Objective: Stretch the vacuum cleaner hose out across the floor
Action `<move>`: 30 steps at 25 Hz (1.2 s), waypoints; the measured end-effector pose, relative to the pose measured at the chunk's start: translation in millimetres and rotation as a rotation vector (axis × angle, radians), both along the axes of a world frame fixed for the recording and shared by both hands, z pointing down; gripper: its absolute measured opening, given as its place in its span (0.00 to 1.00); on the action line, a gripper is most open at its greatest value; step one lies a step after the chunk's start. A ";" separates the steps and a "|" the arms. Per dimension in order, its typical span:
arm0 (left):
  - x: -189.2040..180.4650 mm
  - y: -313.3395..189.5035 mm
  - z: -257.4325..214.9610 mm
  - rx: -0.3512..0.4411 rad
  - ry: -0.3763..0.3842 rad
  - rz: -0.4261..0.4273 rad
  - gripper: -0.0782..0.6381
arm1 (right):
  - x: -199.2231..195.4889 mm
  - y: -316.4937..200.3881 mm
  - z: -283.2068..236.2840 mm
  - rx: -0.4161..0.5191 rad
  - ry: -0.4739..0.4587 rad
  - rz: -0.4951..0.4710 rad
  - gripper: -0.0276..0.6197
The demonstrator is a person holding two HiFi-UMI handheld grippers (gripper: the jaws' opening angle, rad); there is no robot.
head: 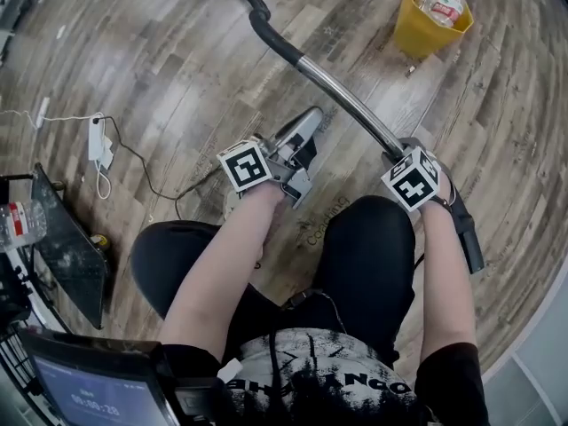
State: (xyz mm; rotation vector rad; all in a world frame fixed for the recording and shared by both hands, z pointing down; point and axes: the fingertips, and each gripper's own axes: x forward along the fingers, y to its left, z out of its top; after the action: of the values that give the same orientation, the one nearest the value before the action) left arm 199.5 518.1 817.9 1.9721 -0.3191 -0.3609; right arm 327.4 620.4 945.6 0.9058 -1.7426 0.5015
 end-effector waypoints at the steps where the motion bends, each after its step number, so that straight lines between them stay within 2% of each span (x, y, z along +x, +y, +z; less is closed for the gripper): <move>1: -1.7 4.8 -6.8 0.044 -0.006 0.014 0.13 | 2.5 7.2 6.7 -0.008 0.001 0.006 0.19; 3: -5.5 10.0 -11.2 0.102 -0.054 0.028 0.11 | 4.9 15.6 23.2 -0.021 -0.005 0.016 0.19; 7: -11.5 15.3 -4.0 0.192 -0.225 0.067 0.11 | 1.0 21.5 59.9 -0.040 -0.037 0.047 0.19; 9: -17.2 19.9 -3.5 0.226 -0.273 0.082 0.11 | -3.9 24.4 79.4 -0.047 -0.054 0.054 0.19; 14: -51.5 21.3 -12.6 0.234 -0.300 0.029 0.11 | -23.3 40.5 138.4 -0.098 -0.070 0.046 0.19; 19: -80.8 20.9 -21.4 0.194 -0.283 -0.026 0.11 | -24.1 57.4 188.6 -0.172 -0.086 0.101 0.17; 21: -87.6 24.2 -20.6 0.214 -0.317 -0.024 0.11 | -25.5 64.0 202.8 -0.200 -0.078 0.095 0.17; 25: -91.7 32.8 -14.8 0.271 -0.408 0.022 0.11 | -31.5 70.5 217.6 -0.238 -0.056 0.055 0.18; 30: -84.1 46.2 6.9 0.360 -0.560 0.145 0.11 | -40.7 72.7 227.8 -0.270 -0.047 0.013 0.20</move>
State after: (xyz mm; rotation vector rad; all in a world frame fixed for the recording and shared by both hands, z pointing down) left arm 115.4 564.3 824.8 2.4167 -0.4857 0.2574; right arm 286.7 693.1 1173.4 0.7186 -1.6626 0.7516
